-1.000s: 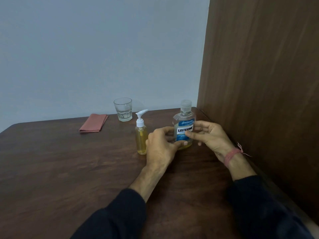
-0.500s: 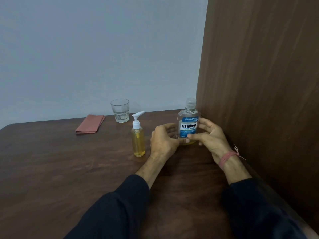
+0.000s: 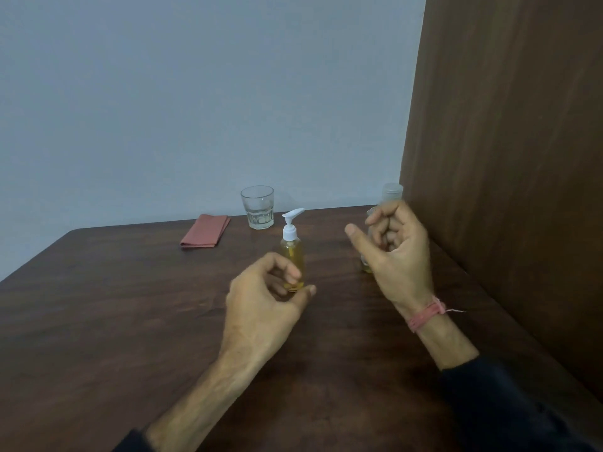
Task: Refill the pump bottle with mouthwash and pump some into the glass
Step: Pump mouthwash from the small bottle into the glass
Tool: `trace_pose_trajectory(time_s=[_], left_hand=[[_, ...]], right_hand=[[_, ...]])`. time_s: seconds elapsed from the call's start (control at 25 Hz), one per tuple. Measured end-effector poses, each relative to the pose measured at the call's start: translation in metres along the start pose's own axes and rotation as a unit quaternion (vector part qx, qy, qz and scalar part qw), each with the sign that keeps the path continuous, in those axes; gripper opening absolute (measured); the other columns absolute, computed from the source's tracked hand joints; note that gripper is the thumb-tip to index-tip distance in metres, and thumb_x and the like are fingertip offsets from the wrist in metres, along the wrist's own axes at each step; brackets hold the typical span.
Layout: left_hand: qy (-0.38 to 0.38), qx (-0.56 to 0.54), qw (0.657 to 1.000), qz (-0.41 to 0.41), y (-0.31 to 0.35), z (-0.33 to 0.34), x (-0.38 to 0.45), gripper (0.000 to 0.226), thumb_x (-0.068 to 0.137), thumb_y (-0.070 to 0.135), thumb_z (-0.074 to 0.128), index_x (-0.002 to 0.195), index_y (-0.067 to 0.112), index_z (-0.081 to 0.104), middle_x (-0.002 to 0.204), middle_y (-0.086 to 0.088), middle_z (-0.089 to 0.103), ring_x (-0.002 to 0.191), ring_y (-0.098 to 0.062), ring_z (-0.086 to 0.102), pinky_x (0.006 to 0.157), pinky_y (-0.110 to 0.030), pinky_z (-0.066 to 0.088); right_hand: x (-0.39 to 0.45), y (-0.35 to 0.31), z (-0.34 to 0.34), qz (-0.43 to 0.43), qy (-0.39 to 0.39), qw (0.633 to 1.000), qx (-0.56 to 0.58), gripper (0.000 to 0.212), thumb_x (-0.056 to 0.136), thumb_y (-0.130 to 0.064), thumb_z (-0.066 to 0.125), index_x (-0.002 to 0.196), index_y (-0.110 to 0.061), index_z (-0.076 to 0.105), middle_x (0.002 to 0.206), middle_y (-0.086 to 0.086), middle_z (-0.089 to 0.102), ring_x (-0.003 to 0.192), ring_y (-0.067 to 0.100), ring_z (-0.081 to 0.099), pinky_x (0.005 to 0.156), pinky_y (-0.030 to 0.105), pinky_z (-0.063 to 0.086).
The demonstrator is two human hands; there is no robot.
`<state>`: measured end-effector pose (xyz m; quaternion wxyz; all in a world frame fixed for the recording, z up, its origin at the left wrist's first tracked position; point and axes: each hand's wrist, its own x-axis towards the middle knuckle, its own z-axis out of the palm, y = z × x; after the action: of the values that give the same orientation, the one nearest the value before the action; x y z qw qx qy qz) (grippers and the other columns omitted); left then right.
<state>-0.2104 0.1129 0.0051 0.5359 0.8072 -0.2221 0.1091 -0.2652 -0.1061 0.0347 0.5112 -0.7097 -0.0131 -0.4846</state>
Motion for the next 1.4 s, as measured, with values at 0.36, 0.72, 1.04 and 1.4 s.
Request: trace_pose_trajectory(time_s=[0.36, 0.72, 1.04, 1.4], left_hand=[[-0.149, -0.04, 0.988, 0.032, -0.029, -0.013, 0.023, 0.076, 0.108, 0.021, 0.081, 0.174, 0.034, 0.046, 0.151, 0.025, 0.069, 0.131, 0.003, 0.072, 0.111, -0.032, 0.062], [-0.149, 0.038, 0.98, 0.13, -0.038, 0.005, 0.034, 0.059, 0.095, 0.014, 0.077, 0.149, 0.037, 0.07, 0.126, 0.021, 0.082, 0.1, -0.001, 0.081, 0.085, -0.027, 0.07], [0.033, 0.052, 0.998, -0.015, -0.07, 0.004, 0.151, 0.076, 0.087, 0.024, 0.095, 0.155, 0.019, 0.061, 0.149, 0.002, 0.069, 0.133, -0.018, 0.067, 0.118, -0.045, 0.057], [0.03, -0.09, 0.98, -0.176, -0.094, 0.053, 0.25, 0.123, 0.082, 0.034, 0.104, 0.176, 0.013, 0.028, 0.171, -0.009, 0.051, 0.156, -0.031, 0.056, 0.124, -0.039, 0.05]], right_hand=[[-0.036, 0.005, 0.038, -0.011, -0.232, 0.962, -0.143, 0.084, 0.093, -0.042, 0.081, 0.159, -0.062, 0.033, 0.128, -0.026, 0.054, 0.098, 0.007, 0.066, 0.07, 0.024, 0.062], [-0.035, 0.018, 0.046, -0.033, -0.192, 0.956, -0.219, 0.115, 0.094, -0.019, 0.081, 0.166, -0.06, 0.001, 0.152, -0.004, 0.061, 0.113, 0.01, 0.07, 0.094, 0.035, 0.06], [-0.025, 0.027, 0.066, -0.014, -0.179, 0.966, -0.186, 0.113, 0.094, -0.013, 0.076, 0.158, -0.067, 0.0, 0.151, -0.001, 0.059, 0.119, 0.021, 0.07, 0.104, 0.053, 0.06], [-0.023, 0.041, 0.061, -0.026, -0.162, 0.977, -0.134, 0.104, 0.092, -0.019, 0.083, 0.154, -0.062, 0.011, 0.144, -0.003, 0.062, 0.127, 0.015, 0.068, 0.102, 0.048, 0.062]])
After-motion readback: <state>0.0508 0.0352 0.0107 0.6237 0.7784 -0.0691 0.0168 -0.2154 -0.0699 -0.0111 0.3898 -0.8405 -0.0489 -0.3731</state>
